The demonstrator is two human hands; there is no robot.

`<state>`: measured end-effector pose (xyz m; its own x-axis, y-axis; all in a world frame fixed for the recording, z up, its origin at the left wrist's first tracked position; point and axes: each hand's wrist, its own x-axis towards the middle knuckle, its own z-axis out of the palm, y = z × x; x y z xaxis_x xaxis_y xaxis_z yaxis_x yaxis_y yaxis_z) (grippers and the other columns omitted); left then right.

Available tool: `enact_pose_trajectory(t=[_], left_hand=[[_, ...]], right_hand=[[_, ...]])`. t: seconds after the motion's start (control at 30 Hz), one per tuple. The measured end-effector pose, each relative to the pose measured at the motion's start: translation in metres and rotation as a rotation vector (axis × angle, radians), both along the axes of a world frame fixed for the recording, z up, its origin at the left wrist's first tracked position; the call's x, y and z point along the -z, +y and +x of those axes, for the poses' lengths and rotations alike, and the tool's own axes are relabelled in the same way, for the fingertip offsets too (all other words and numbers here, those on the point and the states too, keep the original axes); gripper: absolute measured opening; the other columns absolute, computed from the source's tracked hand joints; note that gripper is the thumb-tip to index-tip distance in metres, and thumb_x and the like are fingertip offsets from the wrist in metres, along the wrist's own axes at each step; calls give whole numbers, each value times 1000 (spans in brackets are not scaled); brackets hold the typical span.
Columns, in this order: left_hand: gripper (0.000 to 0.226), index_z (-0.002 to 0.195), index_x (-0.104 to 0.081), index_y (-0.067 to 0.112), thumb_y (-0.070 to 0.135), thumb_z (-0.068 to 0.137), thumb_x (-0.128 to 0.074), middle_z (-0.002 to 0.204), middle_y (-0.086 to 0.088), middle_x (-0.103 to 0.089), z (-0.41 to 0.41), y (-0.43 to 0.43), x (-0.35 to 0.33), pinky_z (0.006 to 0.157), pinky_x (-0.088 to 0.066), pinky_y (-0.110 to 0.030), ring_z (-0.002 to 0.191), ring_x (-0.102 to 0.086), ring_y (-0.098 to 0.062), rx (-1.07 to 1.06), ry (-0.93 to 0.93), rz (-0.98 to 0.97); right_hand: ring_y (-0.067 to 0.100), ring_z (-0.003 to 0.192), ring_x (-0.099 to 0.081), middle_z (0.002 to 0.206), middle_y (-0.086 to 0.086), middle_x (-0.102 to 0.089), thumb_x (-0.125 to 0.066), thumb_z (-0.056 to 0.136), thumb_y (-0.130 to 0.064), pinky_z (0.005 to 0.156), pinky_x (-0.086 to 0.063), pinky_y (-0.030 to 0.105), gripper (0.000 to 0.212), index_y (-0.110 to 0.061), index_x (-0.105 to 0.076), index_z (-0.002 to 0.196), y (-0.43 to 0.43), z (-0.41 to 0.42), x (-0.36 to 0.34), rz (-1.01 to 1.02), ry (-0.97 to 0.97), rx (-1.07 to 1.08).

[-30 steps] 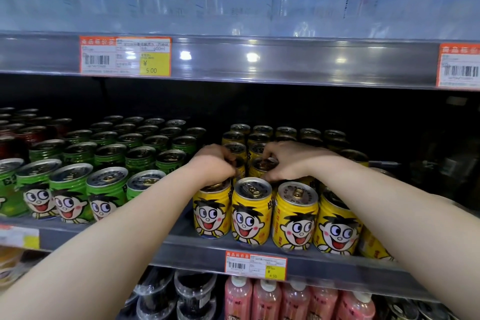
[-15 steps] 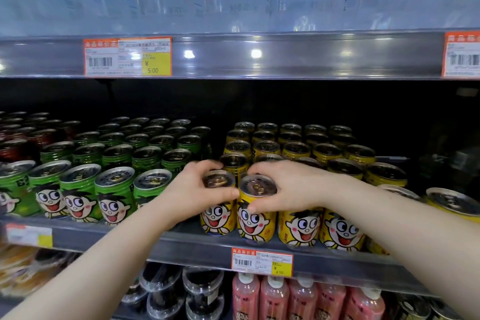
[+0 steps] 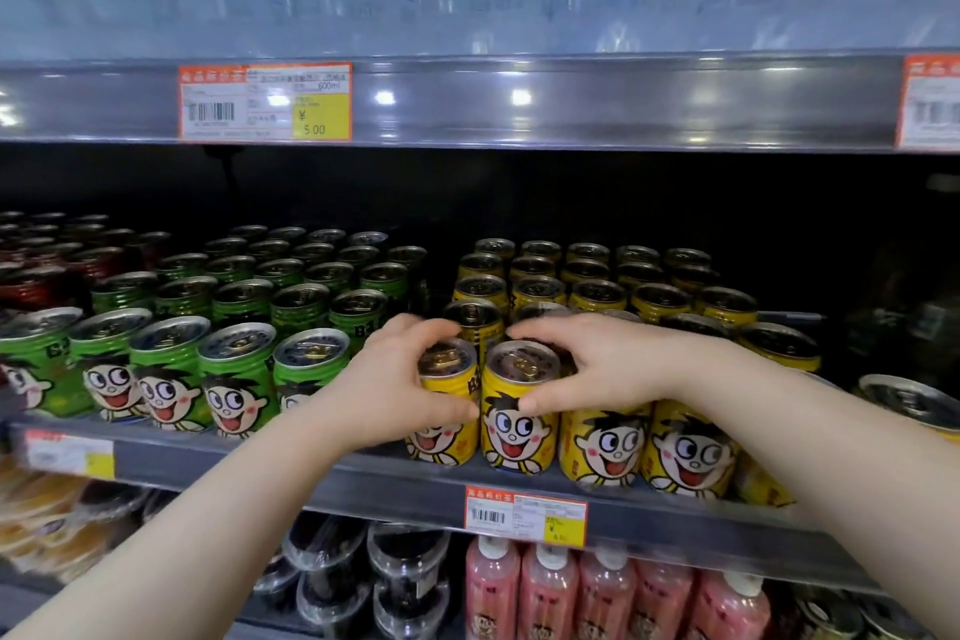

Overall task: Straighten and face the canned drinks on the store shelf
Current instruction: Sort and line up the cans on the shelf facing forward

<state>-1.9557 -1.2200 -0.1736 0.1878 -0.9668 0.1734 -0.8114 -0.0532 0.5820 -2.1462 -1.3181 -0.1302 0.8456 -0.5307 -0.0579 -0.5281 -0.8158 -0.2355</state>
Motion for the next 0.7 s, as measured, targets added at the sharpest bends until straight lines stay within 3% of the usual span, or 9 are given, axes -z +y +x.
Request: enact_pose_trajectory(t=[0.1, 0.23, 0.33, 0.47, 0.57, 0.7], left_hand=[[83, 138, -36, 33, 51, 67, -74, 136, 7, -35, -19, -1, -10, 108, -34, -38, 130, -32, -14, 29, -182, -100], [79, 142, -31, 33, 57, 74, -63, 147, 8, -33, -35, -11, -15, 112, -26, -42, 135, -31, -15, 93, -380, -18], [70, 142, -29, 38, 61, 80, -52, 147, 11, -36, -39, -15, -11, 109, -21, -41, 136, -28, -15, 101, -524, 30], [67, 140, -31, 40, 63, 80, -50, 145, 13, -38, -36, -17, -10, 108, -21, -41, 135, -28, -14, 88, -519, 51], [70, 138, -34, 38, 65, 76, -53, 142, 11, -38, -44, -16, -13, 111, -20, -45, 133, -31, -16, 65, -511, 53], [81, 140, -32, 34, 70, 70, -54, 143, 9, -34, -67, -16, -16, 114, -17, -46, 134, -28, -16, 87, -523, -75]], right_hand=[[8, 116, -45, 143, -8, -39, -65, 72, -61, 96, -41, 23, 83, -34, -28, 141, -3, -17, -11, -45, 54, 39], [11, 120, -42, 146, -11, -34, -71, 69, -57, 96, -39, 25, 93, -38, -18, 143, -4, -36, -9, -49, 284, 98], [6, 103, -41, 139, -10, -42, -70, 68, -58, 84, -41, 23, 88, -40, -23, 140, -3, -40, 1, -49, 205, 124], [9, 110, -42, 142, -7, -40, -68, 67, -62, 87, -40, 24, 89, -36, -24, 141, -4, -40, 7, -47, 159, 160], [12, 133, -34, 151, -10, -27, -69, 66, -63, 105, -36, 29, 100, -36, -15, 146, -4, -47, 0, -24, 183, 144], [12, 129, -39, 147, -11, -34, -72, 67, -57, 103, -36, 27, 95, -35, -22, 143, -1, -65, -19, -69, 250, 218]])
